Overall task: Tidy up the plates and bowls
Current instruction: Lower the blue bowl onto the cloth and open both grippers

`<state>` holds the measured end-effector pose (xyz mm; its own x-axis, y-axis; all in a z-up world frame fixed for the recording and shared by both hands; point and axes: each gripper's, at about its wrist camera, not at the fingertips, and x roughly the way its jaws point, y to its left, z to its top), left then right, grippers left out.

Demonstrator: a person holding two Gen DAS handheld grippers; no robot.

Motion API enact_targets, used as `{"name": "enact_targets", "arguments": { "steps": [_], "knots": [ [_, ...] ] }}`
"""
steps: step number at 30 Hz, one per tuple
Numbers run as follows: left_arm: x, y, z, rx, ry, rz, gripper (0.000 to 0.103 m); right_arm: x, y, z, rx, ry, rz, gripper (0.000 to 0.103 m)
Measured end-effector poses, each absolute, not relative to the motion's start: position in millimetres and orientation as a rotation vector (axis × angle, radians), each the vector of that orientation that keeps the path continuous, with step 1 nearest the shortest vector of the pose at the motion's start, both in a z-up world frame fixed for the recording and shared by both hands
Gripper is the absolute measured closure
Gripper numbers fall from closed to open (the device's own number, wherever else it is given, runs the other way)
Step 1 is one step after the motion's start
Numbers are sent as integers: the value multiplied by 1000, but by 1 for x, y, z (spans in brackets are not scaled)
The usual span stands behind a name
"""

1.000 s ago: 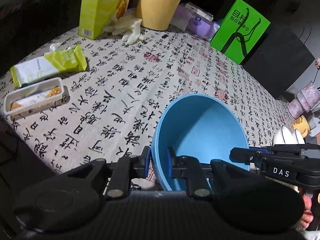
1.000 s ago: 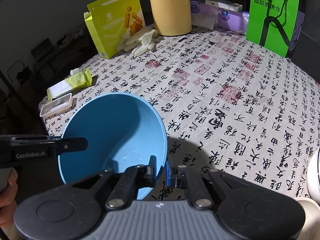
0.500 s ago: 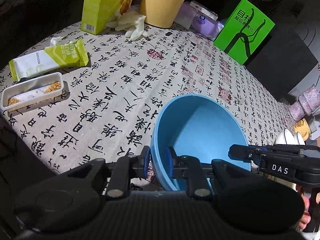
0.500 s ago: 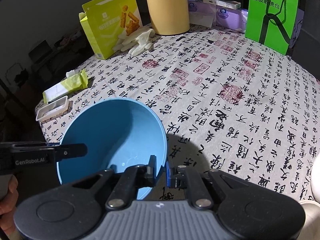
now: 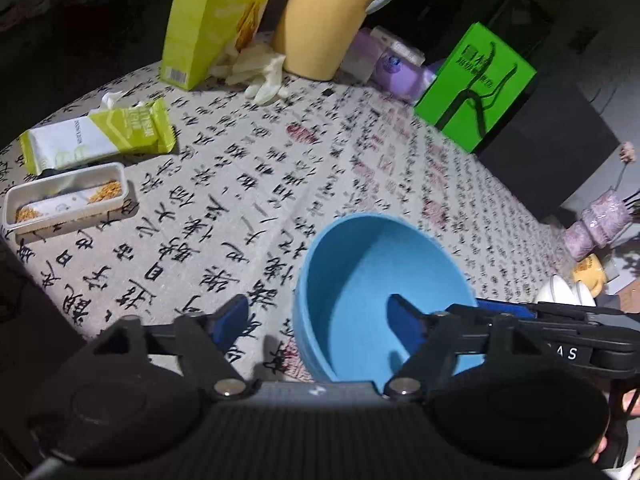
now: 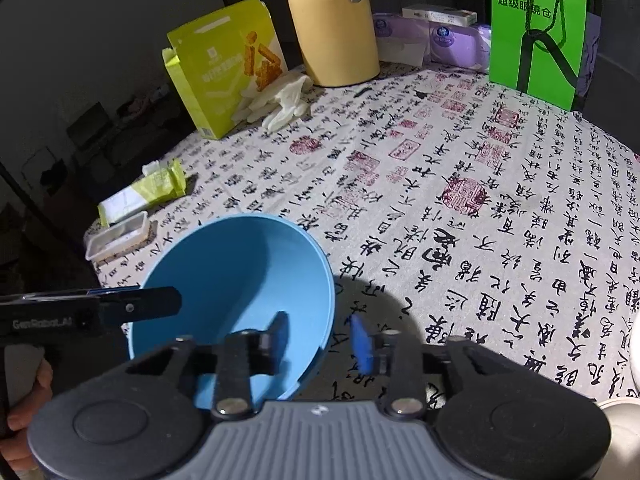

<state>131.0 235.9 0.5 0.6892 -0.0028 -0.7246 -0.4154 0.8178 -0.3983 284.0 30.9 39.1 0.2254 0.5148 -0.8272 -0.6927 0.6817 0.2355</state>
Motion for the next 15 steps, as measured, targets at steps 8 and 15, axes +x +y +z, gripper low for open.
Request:
{"name": "enact_targets", "arguments": {
  "steps": [8,15],
  "knots": [
    [118,230,3,-551,714,234,0,276,16,47,-150,1000,880,14],
    [108,218,8,-474,638,249,0,264,-5,51,-105,941,855,0]
  ]
}}
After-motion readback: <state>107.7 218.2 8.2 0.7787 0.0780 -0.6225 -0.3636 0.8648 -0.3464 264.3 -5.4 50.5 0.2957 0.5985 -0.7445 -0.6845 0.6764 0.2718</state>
